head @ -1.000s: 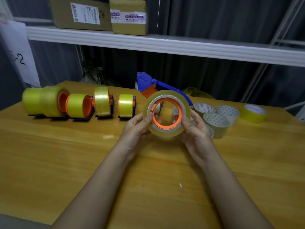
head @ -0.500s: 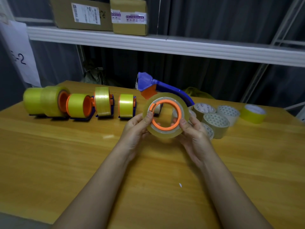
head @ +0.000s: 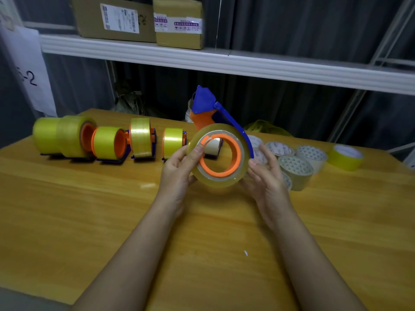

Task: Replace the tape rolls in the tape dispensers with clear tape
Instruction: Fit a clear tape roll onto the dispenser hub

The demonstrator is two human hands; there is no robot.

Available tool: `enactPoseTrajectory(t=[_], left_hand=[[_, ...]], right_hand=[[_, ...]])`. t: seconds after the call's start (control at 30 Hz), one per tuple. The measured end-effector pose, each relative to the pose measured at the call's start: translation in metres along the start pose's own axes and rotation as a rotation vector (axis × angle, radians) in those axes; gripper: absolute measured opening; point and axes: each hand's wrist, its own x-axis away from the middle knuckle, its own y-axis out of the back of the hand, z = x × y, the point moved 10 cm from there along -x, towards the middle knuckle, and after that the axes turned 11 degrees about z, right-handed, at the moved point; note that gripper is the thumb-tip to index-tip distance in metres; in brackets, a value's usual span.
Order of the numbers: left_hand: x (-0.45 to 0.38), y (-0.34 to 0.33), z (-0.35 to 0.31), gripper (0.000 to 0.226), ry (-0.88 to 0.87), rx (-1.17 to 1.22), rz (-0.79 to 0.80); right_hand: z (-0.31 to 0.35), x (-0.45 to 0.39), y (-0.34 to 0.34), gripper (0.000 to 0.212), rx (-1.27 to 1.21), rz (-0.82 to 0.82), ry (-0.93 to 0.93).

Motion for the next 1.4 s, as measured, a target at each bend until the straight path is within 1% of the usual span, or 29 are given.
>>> enactPoseTrajectory(t=[0.03, 0.07, 0.1, 0.13, 0.2, 0.23, 0.3, 0.37, 0.4, 0.47, 0.53, 0.57, 0.67, 0.73, 0.83, 0.93, 1.0, 1.1, 1.2, 1.23, 1.33, 1.4], left_hand=[[0.001, -0.001, -0.003, 0.060, -0.016, 0.001, 0.005], [0.001, -0.002, -0.004, 0.057, -0.019, 0.002, 0.001], [0.001, -0.002, -0.005, 0.057, -0.021, -0.003, 0.003], [0.002, -0.003, -0.006, 0.058, -0.022, -0.010, 0.005], [0.001, -0.003, -0.004, 0.059, -0.014, -0.022, -0.001], [0.001, -0.003, -0.002, 0.057, -0.003, -0.035, -0.001], [0.002, -0.005, 0.000, 0.052, 0.011, -0.062, 0.010], [0.003, -0.011, 0.001, 0.052, 0.015, -0.060, 0.040], [0.004, -0.013, 0.002, 0.056, 0.021, -0.063, 0.051], [0.004, -0.017, 0.002, 0.068, 0.033, -0.066, 0.080], [0.002, -0.020, 0.004, 0.080, 0.055, -0.036, 0.119], [0.001, -0.021, 0.004, 0.080, 0.064, 0.005, 0.135], [0.000, -0.025, 0.003, 0.062, 0.075, 0.185, 0.166], [-0.001, -0.025, 0.003, 0.056, 0.081, 0.220, 0.171], [-0.001, -0.023, 0.005, 0.048, 0.079, 0.222, 0.159], [-0.001, -0.026, 0.002, 0.033, 0.037, 0.128, 0.205], [0.000, -0.025, 0.001, 0.041, 0.013, 0.047, 0.214], [0.002, -0.030, -0.001, 0.055, -0.005, -0.020, 0.259], [0.003, -0.031, -0.001, 0.045, -0.012, -0.046, 0.266], [0.003, -0.032, -0.002, 0.046, -0.016, -0.057, 0.276], [0.005, -0.038, -0.005, 0.059, -0.055, -0.138, 0.308], [0.006, -0.043, -0.007, 0.062, -0.078, -0.180, 0.346]], right_hand=[[0.005, 0.001, 0.002, 0.070, 0.088, -0.030, 0.034], [0.012, 0.004, 0.003, 0.071, 0.221, -0.063, 0.085], [0.023, 0.008, 0.001, 0.069, 0.400, -0.094, 0.161], [0.037, 0.013, -0.005, 0.063, 0.613, -0.115, 0.270], [0.054, 0.023, -0.026, 0.052, 0.989, -0.109, 0.482], [0.054, 0.026, -0.035, 0.053, 1.099, -0.079, 0.534], [0.048, 0.027, -0.048, 0.061, 1.222, -0.005, 0.551], [0.043, 0.027, -0.056, 0.064, 1.340, 0.045, 0.549], [0.042, 0.027, -0.058, 0.062, 1.389, 0.060, 0.551], [0.040, 0.027, -0.062, 0.052, 1.445, 0.086, 0.566], [0.038, 0.028, -0.067, 0.040, 1.437, 0.110, 0.604], [0.038, 0.029, -0.069, 0.037, 1.409, 0.120, 0.613], [0.033, 0.028, -0.069, 0.032, 1.347, 0.139, 0.592], [0.031, 0.026, -0.066, 0.028, 1.310, 0.146, 0.571], [0.028, 0.024, -0.063, 0.026, 1.173, 0.186, 0.531], [0.021, 0.022, -0.064, 0.033, 1.077, 0.236, 0.457], [0.018, 0.021, -0.064, 0.040, 1.030, 0.247, 0.423], [0.019, 0.021, -0.062, 0.038, 0.977, 0.256, 0.416], [0.017, 0.020, -0.060, 0.039, 0.915, 0.272, 0.389], [0.016, 0.020, -0.059, 0.039, 0.899, 0.274, 0.384], [0.016, 0.019, -0.056, 0.039, 0.775, 0.259, 0.363], [0.016, 0.018, -0.053, 0.038, 0.696, 0.240, 0.349]])
